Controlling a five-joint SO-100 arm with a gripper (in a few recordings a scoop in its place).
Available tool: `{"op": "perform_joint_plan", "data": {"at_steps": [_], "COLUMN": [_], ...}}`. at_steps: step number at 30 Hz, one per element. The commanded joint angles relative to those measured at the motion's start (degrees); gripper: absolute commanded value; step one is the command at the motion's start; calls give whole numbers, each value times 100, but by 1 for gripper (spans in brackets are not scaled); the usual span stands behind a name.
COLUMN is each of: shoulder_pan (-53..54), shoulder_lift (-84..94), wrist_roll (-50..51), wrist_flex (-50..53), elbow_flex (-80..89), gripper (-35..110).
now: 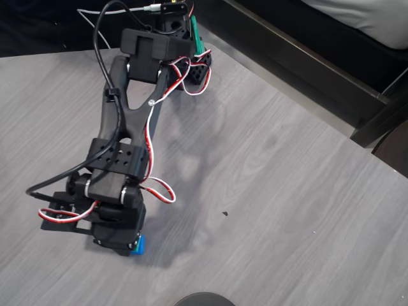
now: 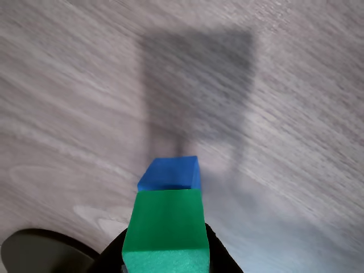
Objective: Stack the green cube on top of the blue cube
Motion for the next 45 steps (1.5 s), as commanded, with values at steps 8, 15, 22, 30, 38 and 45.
{"op": "perform_joint_plan", "data": {"at_steps": [8,15,22,30,38,45], "shoulder_pan": [-26,-26,-88,-272,-765,-1714], "shoulder_lift": [-70,-88,105,800,2479,6653], "wrist_roll": [35,35,44,167,431,527], "wrist_flex": [-123,-88,70,598,2285,1160], "elbow_flex": [-264,-299,-325,-325,-202,3779], "gripper": [9,26,36,44,51,50]}}
